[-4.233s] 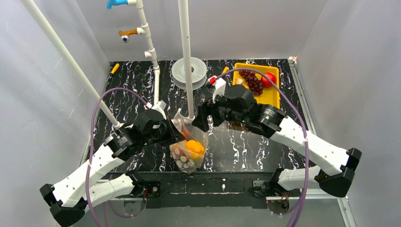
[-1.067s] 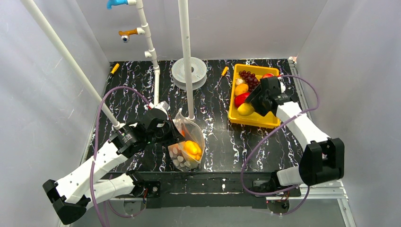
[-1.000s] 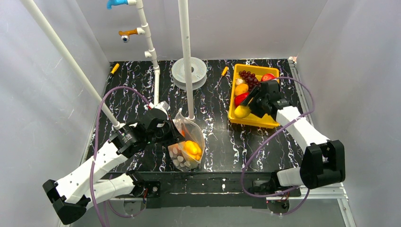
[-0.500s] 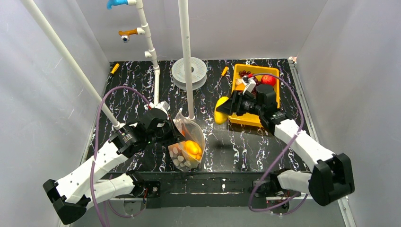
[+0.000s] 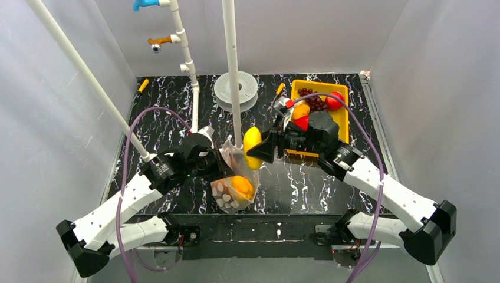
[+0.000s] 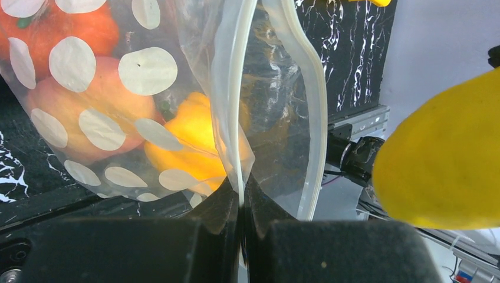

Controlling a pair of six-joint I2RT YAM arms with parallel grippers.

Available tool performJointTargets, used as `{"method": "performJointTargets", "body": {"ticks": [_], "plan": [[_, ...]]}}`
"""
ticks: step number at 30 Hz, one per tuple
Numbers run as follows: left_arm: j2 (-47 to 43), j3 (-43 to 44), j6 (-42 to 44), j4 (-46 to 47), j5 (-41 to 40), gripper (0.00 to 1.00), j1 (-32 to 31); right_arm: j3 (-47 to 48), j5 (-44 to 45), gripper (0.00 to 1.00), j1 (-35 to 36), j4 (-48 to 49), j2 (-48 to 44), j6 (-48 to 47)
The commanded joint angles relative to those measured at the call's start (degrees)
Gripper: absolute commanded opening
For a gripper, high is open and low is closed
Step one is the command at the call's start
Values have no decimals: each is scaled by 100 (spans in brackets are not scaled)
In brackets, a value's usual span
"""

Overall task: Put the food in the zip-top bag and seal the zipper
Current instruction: Place the fake fruit in the zipper food storage bag.

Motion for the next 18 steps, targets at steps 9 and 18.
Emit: {"method": "performJointTargets", "body": {"ticks": [9,18], "plan": [[-158,381,-65,-68,114,0,-13,859,1483,30,906,-627,787,-718],[-81,408,-50,-7,213,0,-12,1322,2398,42,1262,-1349,1285,-1009]]}}
